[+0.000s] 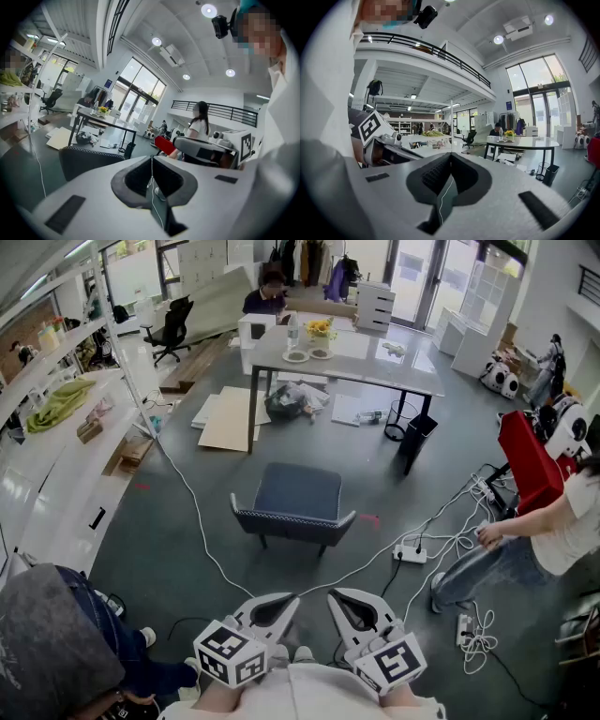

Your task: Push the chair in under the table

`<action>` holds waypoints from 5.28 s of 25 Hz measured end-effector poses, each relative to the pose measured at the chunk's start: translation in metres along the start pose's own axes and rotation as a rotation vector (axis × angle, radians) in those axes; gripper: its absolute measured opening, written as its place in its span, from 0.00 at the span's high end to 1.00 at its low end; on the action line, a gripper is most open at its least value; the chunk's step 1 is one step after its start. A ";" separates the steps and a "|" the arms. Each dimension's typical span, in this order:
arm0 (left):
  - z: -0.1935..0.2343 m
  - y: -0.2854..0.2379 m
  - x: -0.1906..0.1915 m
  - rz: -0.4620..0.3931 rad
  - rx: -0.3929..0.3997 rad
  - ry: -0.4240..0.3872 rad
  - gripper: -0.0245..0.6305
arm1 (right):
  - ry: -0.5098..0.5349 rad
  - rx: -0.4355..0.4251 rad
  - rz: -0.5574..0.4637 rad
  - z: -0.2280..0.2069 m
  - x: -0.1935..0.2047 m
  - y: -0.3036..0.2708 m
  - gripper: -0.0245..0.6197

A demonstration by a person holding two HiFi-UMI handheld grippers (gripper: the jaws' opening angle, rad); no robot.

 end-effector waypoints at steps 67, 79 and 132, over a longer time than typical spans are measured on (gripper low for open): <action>0.212 -0.096 -0.071 0.113 -0.052 -0.024 0.93 | -0.058 0.000 0.181 -0.096 0.050 -0.205 0.95; 0.231 -0.107 -0.061 0.237 -0.102 -0.092 0.93 | -0.050 0.031 0.184 -0.121 0.053 -0.218 0.95; 0.286 -0.167 -0.009 0.597 -0.178 -0.613 0.69 | 0.379 -0.041 0.670 -0.146 0.170 -0.246 0.78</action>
Point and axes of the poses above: the fingertips, and each gripper's own axes: y backward along the fingers, z to its left, x out of its underside, the point moved 6 cm from there along y, backward along the fingers, and after that the axes turned 3 degrees about y, right-handed, at the moved point
